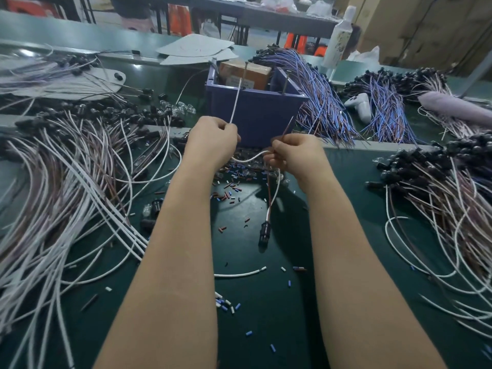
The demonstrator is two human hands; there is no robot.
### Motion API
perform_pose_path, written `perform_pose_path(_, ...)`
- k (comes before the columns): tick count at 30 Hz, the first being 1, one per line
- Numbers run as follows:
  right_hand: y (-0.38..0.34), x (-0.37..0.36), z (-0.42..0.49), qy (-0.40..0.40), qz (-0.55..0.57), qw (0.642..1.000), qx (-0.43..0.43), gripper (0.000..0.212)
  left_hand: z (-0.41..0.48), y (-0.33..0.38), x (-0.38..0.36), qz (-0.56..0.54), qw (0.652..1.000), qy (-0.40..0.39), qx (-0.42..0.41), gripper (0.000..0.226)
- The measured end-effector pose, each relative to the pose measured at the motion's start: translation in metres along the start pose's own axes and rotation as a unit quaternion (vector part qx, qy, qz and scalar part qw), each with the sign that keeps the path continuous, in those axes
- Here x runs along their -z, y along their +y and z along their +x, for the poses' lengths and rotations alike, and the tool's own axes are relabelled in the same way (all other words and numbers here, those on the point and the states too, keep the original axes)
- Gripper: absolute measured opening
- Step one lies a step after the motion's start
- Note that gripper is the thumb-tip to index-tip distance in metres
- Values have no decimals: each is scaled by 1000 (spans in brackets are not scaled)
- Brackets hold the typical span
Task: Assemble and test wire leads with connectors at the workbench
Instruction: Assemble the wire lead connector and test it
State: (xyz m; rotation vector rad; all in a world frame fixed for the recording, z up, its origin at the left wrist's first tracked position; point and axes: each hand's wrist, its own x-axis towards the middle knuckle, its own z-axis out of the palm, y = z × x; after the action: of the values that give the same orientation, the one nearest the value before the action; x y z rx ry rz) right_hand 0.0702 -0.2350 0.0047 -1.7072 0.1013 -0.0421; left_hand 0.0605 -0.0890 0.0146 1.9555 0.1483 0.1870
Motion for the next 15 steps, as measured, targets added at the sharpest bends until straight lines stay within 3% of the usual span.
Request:
perform_pose_path(8,-3,-6,2,98,-5,991,92,14,-1,9,9,45,998,-49,11,31)
perform_pose_path(13,-6,-4,9,130,27,988,82,3,-3,15,12,61,996,-69,14,31)
perform_pose_path(15,-8,-2,13,128,34,988,77,12,-4,17,12,62,995,-71,15,31)
